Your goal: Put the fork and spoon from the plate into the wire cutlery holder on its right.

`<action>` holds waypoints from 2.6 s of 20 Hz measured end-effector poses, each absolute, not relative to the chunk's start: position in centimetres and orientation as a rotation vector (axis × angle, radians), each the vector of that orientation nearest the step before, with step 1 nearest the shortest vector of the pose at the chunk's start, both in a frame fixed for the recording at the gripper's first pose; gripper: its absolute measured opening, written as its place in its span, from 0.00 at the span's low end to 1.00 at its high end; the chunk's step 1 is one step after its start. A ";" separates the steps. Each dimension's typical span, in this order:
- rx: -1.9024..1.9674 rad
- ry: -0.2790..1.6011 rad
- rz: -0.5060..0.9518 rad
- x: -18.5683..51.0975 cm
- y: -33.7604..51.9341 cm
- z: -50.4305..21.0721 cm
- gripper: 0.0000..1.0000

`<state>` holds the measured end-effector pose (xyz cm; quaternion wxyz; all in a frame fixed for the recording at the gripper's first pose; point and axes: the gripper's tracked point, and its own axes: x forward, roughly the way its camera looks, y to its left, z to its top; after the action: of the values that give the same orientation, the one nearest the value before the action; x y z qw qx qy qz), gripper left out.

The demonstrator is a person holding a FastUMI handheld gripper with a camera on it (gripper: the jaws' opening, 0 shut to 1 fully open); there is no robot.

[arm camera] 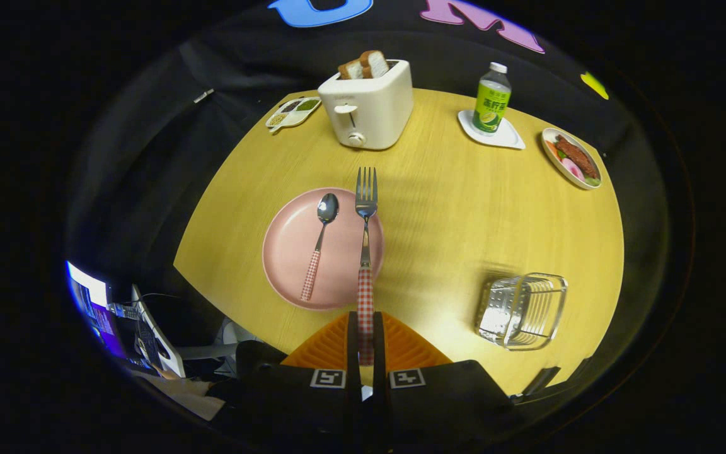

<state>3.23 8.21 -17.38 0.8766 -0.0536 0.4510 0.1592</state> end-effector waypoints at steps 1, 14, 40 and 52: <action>-0.116 0.955 0.333 2.7 7.0 -16.8 0.11; -0.352 1.220 0.309 -2.8 -10.0 -14.7 0.11; -0.486 1.556 0.358 3.5 -12.2 -19.1 0.31; -0.177 1.109 0.332 5.5 -6.5 -12.8 1.00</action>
<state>5.54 -6.49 -12.80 0.8335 -0.0836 0.5233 0.1566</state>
